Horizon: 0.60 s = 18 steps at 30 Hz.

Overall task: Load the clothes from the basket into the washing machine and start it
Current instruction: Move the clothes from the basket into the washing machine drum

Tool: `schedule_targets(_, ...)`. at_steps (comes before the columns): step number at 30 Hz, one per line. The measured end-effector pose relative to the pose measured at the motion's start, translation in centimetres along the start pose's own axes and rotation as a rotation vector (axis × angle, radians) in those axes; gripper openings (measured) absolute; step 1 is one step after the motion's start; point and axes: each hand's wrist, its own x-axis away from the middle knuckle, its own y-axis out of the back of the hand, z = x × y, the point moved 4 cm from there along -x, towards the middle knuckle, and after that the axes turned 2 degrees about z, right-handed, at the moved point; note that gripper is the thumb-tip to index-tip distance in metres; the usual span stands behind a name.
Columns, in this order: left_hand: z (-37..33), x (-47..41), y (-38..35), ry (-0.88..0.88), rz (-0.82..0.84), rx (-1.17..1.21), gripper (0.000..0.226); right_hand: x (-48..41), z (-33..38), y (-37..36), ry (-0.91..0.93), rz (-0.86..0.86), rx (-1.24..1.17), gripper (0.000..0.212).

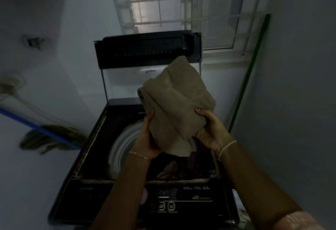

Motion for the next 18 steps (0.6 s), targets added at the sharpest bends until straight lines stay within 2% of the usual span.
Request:
schedule_targets(4, -4.6, -0.5, 6.3, -0.052, -0.081, -0.030, 0.052, -4.5, -2.8, -2.9, -0.059, 0.083, 0.002, 0.044)
schedule_targets(7, -7.0, -0.9, 9.4, 0.021, -0.008, -0.067, 0.073, -7.4, -5.1, -3.6, -0.117, 0.076, 0.066, 0.049)
schedule_targets(8, -7.8, -1.2, 10.4, 0.024, 0.001, -0.084, 0.070, -8.1, -5.8, -3.7, -0.135, 0.073, 0.090, 0.052)
schedule_targets(11, -9.7, -1.9, 13.5, 0.010, -0.077, -0.151, 0.029, -9.8, -7.5, -2.9, -0.196, 0.048, 0.158, 0.070)
schedule_targets(16, -10.5, -4.2, 17.4, 0.082, -0.149, -0.284, 0.030, -10.6, -9.4, -1.6, -0.290, -0.033, 0.311, 0.058)
schedule_targets(18, -9.7, -5.4, 18.4, 0.144, -0.172, -0.341, 0.048, -11.0, -10.5, -0.9, -0.321, -0.095, 0.462, 0.040)
